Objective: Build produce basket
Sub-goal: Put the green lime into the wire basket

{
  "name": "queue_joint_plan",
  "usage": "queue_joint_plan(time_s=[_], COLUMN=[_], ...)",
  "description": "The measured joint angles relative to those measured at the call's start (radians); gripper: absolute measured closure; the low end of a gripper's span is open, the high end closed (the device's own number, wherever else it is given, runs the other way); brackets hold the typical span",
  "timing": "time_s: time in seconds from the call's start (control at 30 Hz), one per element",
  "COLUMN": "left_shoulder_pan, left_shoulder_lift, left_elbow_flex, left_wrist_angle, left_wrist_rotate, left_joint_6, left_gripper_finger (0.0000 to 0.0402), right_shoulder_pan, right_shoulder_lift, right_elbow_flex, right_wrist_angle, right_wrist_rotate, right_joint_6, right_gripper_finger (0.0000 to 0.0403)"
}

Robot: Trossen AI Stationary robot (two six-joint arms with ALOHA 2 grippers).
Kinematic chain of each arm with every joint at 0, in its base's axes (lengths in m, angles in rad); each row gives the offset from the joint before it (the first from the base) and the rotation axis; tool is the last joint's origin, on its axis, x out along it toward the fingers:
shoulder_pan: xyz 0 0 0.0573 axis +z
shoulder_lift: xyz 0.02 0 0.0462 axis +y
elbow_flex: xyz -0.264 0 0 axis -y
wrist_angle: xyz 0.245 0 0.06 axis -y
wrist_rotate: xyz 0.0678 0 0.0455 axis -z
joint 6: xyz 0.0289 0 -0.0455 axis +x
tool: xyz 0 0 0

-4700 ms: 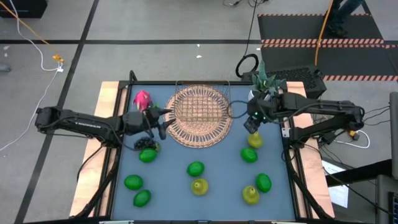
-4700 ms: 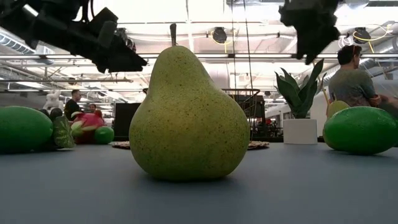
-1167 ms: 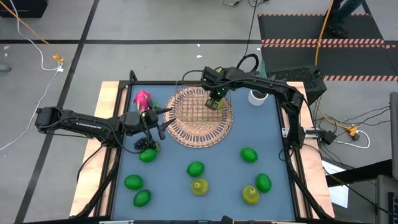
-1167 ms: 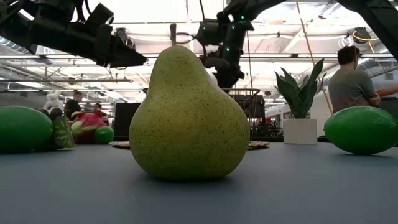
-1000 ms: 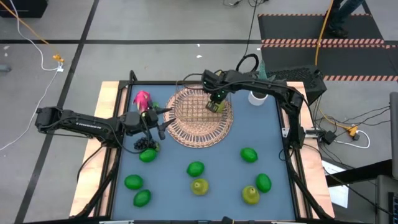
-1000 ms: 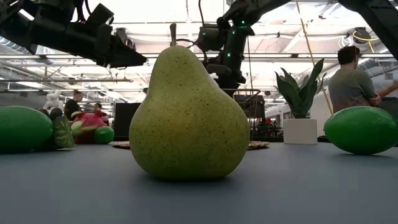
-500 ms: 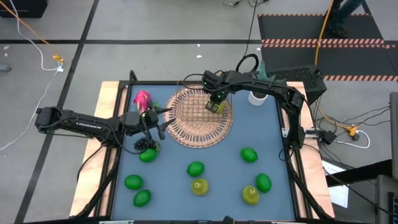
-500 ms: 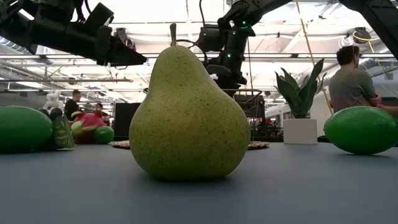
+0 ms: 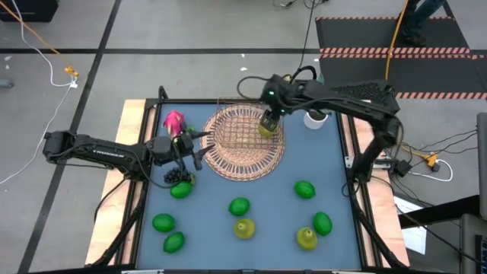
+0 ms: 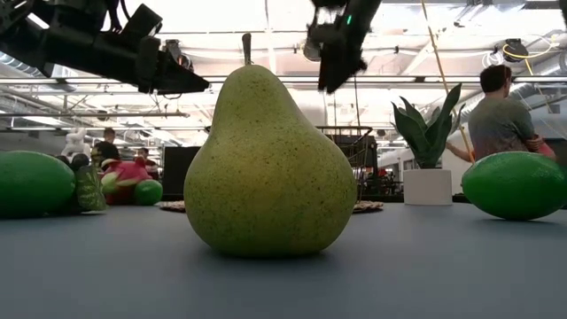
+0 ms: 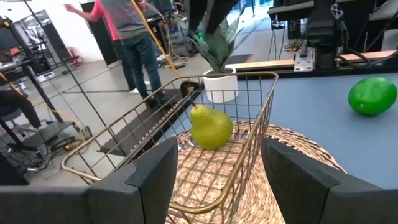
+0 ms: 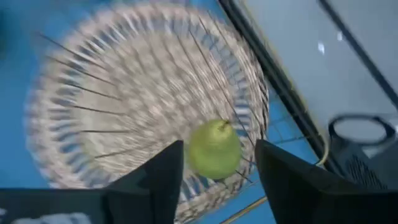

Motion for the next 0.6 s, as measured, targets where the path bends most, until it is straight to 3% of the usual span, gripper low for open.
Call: queue_joint_plan(time_s=[0.3, 0.5, 0.6], left_shoulder_pan=[0.011, 0.008, 0.003], left_shoulder_lift=[0.000, 0.000, 0.000], left_elbow_flex=[0.000, 0.000, -0.001], left_wrist_angle=[-0.027, -0.064, -0.044], left_wrist_rotate=[0.001, 0.001, 0.000], left_joint_6=[-0.062, -0.096, -0.098], left_gripper_finger=[0.0170, 0.0170, 0.0170], right_shoulder_pan=[0.270, 0.410, 0.458], right_shoulder_lift=[-0.184, -0.225, -0.223], right_elbow_flex=[-0.012, -0.187, -0.290], right_wrist_angle=[-0.124, -0.089, 0.033], right_wrist_rotate=[0.125, 0.123, 0.080], right_joint_6=[0.249, 0.436, 0.454], right_gripper_finger=[0.0192, 0.0192, 0.0192])
